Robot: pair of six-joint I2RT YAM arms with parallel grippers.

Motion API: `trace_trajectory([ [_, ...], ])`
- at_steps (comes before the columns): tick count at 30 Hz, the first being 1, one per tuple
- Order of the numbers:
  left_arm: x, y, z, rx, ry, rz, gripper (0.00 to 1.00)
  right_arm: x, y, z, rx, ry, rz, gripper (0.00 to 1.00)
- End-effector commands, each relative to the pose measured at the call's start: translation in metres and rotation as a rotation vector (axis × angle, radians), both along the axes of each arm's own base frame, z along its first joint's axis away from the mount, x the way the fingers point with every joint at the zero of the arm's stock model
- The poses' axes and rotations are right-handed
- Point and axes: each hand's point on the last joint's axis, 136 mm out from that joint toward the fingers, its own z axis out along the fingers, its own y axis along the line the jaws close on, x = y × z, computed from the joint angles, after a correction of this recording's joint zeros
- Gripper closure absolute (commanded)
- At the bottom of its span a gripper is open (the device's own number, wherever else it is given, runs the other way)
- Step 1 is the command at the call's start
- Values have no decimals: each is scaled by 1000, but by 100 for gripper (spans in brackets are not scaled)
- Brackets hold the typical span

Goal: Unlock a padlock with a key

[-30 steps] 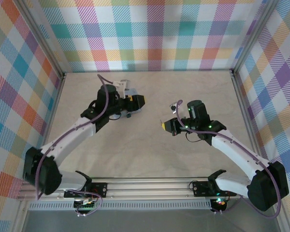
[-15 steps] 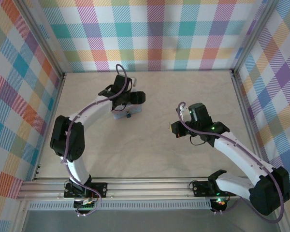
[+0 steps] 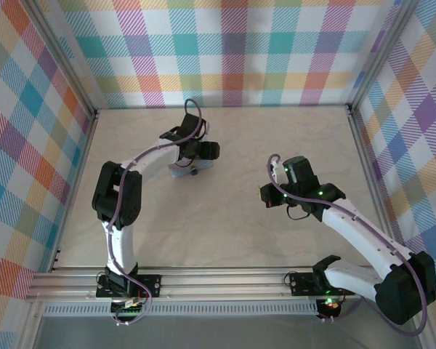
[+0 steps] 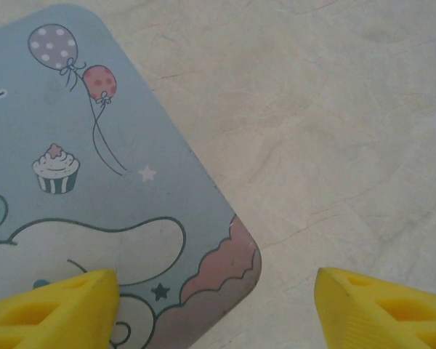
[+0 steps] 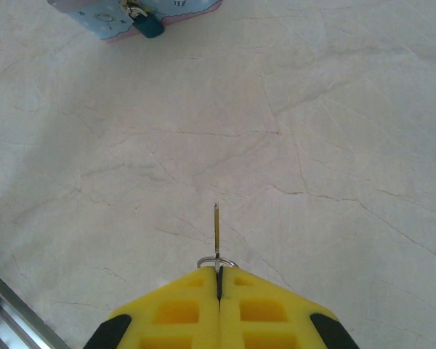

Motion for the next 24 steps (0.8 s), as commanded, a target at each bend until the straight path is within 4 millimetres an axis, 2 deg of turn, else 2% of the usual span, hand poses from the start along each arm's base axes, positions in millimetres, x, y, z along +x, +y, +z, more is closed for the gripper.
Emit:
trace_trajectory([
  [1, -7, -5, -14, 48, 34, -45, 29, -1, -1, 3, -4, 10, -12, 99],
  [5, -15, -13, -19, 53, 49, -85, 30, -2, -2, 2, -11, 31, -14, 98],
  [11, -39, -34, -22, 50, 64, -160, 33, -2, -4, -1, 13, 60, -19, 98],
  [24, -98, -68, -8, -29, 71, -229, 34, -1, -16, -9, 19, 98, -55, 98],
])
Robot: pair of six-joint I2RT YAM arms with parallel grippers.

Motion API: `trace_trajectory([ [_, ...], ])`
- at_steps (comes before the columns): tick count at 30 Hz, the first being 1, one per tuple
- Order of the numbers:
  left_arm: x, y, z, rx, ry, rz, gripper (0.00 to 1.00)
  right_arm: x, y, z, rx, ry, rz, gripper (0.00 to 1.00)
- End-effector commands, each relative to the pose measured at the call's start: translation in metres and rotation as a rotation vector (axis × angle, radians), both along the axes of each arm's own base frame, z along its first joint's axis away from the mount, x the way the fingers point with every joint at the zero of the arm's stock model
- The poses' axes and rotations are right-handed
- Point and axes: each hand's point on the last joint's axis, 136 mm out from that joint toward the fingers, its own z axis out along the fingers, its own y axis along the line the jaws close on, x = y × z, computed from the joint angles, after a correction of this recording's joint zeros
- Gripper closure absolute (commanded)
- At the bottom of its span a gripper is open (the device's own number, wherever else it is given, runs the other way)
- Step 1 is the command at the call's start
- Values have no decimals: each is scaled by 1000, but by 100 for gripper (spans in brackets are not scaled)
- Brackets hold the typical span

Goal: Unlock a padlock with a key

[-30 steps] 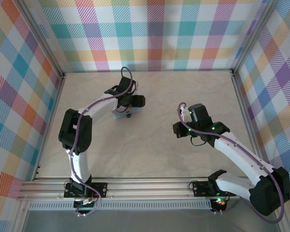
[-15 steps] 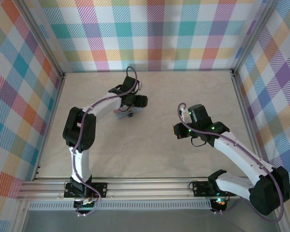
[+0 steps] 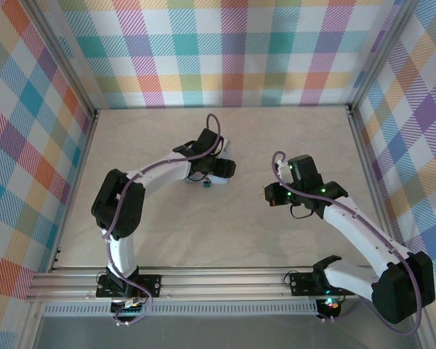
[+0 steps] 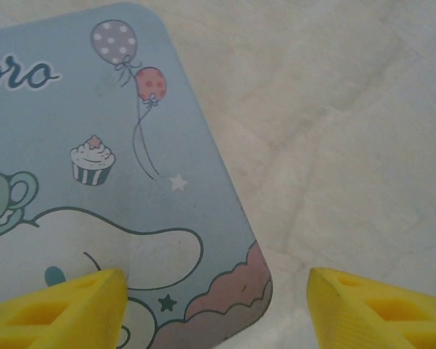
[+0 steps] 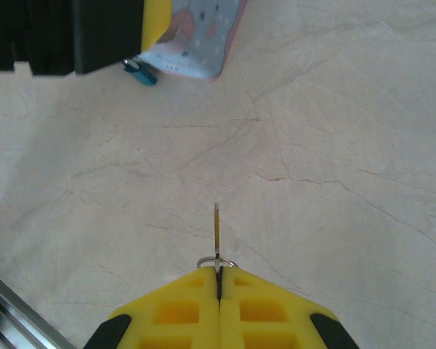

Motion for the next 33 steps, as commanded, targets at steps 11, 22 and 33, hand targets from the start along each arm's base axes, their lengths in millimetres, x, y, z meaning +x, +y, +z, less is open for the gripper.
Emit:
trace_trajectory([
  [11, -63, -42, 2, -118, 94, -84, 34, -5, -4, -3, 10, 40, -11, 98],
  [22, -63, -24, 79, -264, -44, -44, 33, -5, 23, 3, 149, 22, 90, 99],
  [33, -97, 39, 47, -282, 0, 138, 33, 25, 85, -3, 292, 45, 234, 99],
])
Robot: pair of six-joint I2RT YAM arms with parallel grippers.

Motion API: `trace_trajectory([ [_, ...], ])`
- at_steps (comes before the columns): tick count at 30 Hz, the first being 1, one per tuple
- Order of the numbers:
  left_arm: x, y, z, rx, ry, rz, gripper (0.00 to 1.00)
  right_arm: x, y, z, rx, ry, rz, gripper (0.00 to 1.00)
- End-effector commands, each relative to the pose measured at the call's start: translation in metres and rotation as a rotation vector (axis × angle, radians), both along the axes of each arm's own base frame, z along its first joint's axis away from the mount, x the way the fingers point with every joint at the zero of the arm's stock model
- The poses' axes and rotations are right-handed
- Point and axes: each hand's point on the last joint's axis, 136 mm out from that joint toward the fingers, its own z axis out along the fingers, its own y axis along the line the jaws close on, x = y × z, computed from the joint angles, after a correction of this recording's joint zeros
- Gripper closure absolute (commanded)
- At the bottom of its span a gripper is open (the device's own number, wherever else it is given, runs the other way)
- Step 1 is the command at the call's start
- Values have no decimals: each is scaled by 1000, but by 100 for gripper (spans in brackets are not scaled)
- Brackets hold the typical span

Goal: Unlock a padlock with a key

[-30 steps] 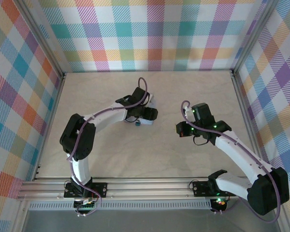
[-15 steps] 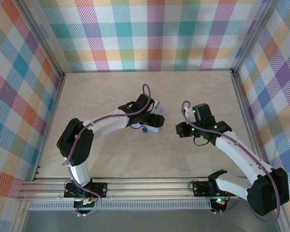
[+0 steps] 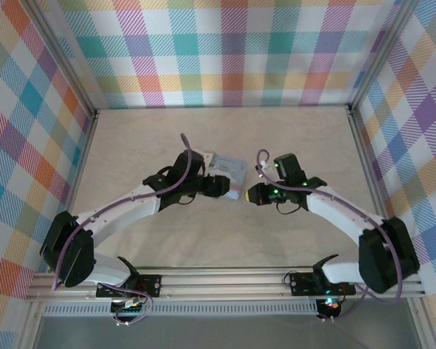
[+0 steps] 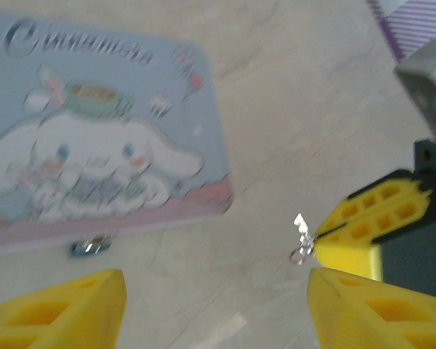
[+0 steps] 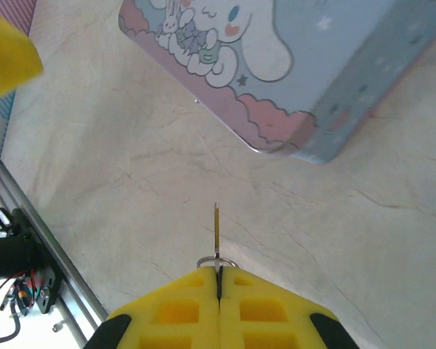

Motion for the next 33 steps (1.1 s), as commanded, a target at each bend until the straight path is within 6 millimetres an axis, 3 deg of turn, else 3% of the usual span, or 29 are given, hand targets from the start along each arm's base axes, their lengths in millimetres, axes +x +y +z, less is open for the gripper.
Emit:
trace_trajectory([
  [1, -1, 20, -15, -22, 38, 85, 33, 22, 29, 29, 140, -70, 55, 99],
  [9, 0, 28, -45, -152, 73, 104, 32, 47, 48, 16, 176, -53, 81, 100],
  [17, 7, 25, -62, -155, 17, 76, 32, 65, 46, -4, 116, -28, 32, 100],
  [25, 18, 15, -80, -126, -14, 27, 34, 64, 37, -37, 19, 48, 9, 100],
  [33, 19, 7, -98, -122, 4, -4, 37, 58, 31, -52, -21, 87, 0, 100],
])
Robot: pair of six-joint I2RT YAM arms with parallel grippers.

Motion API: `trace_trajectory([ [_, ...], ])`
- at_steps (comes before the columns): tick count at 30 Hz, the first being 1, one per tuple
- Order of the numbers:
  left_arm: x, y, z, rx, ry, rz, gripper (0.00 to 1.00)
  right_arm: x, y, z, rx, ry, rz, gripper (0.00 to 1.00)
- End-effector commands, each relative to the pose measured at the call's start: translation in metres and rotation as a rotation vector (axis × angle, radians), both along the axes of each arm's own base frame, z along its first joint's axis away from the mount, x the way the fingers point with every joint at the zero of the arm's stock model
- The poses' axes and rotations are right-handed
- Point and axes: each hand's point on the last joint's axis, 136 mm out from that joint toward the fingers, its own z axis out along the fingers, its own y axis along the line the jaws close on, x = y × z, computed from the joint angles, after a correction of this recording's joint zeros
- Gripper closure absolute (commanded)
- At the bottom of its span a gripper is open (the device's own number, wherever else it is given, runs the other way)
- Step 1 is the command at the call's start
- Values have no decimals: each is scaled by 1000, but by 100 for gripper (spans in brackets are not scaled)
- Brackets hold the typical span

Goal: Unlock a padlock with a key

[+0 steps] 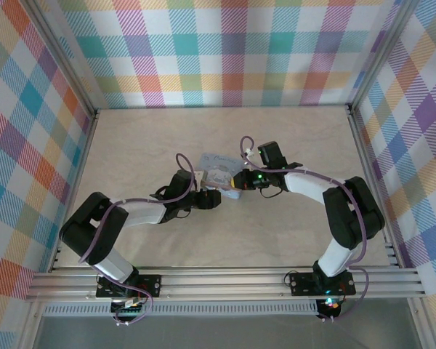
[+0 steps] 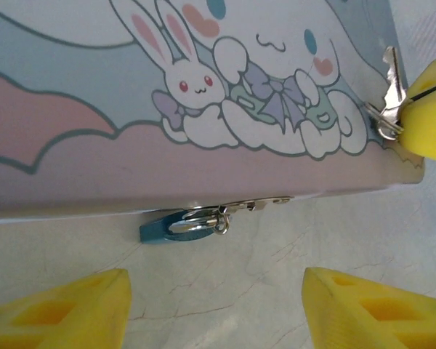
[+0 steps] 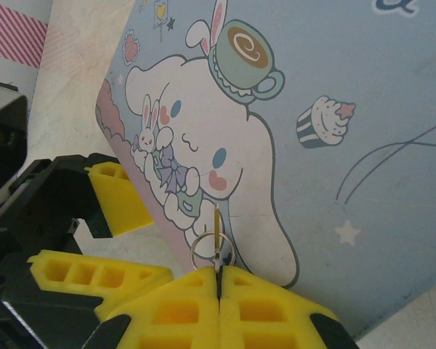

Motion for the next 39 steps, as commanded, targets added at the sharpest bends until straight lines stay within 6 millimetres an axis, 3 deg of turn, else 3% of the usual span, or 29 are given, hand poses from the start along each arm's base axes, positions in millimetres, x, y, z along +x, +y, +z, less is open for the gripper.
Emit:
trace_trajectory([
  [1, 5, -10, 7, -33, -48, -39, 37, -6, -10, -25, -74, 59, -7, 100],
  [24, 16, -33, -14, 11, -78, -39, 47, -11, -5, -23, -71, 59, 7, 100],
  [39, 21, -39, -17, 9, -59, 49, 63, -14, -3, -22, -69, 55, 13, 100],
])
